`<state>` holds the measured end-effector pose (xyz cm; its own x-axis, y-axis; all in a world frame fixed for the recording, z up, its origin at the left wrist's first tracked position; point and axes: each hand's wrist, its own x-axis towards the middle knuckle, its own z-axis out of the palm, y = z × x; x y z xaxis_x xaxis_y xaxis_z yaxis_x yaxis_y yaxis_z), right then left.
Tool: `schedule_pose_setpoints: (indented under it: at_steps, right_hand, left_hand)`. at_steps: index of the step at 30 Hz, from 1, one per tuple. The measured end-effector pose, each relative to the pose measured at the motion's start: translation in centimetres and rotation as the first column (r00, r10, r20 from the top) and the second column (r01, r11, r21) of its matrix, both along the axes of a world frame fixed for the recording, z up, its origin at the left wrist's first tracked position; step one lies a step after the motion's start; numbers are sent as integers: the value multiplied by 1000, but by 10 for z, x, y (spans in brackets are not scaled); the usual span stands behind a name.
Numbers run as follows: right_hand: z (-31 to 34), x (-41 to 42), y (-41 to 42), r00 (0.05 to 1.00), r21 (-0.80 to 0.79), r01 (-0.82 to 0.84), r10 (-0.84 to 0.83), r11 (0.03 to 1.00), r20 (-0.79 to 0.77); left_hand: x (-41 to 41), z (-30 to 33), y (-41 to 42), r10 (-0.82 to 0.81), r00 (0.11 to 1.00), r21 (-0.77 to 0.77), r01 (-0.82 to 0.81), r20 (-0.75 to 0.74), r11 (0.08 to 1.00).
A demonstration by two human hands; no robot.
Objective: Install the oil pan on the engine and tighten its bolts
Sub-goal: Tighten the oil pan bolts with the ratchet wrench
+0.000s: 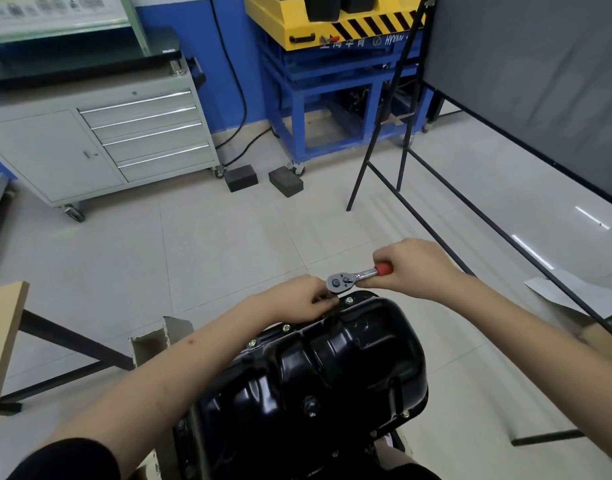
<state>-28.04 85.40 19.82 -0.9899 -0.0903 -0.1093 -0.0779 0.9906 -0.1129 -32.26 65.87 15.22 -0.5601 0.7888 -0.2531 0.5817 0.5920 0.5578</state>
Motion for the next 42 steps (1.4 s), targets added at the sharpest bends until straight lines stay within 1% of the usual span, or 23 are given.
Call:
schedule_pose_setpoints:
  at_steps: [4, 8, 11, 18, 21, 28, 36, 42]
  right_hand:
    - [9, -13, -6, 992, 33, -96, 98, 995, -80]
    - [33, -28, 6, 971, -56, -128, 113, 990, -212]
    - [47, -37, 19, 955, -65, -169, 147, 983, -257]
    - [23, -39, 54, 959, -72, -228, 211, 971, -189]
    - [12, -41, 66, 961, -85, -224, 206, 971, -185]
    - [-11, -39, 74, 958, -138, -248, 223, 959, -179]
    - [-13, -46, 72, 946, -167, -293, 261, 941, -191]
    - [-14, -49, 72, 945, -145, -306, 281, 941, -170]
  left_hand:
    - [0, 1, -2, 86, 994, 5, -87, 67, 996]
    - [-5, 22, 4, 227, 965, 152, -246, 131, 957]
    - [-9, 36, 17, 292, 946, 159, -313, 143, 936]
    - [1, 22, 55, 360, 918, 49, -372, 168, 927]
    - [2, 16, 68, 380, 910, 26, -389, 162, 921]
    - [14, 5, 75, 438, 896, 34, -441, 80, 897]
    - [13, 6, 71, 502, 861, 20, -505, 83, 863]
    - [14, 3, 71, 487, 871, 3, -488, 60, 873]
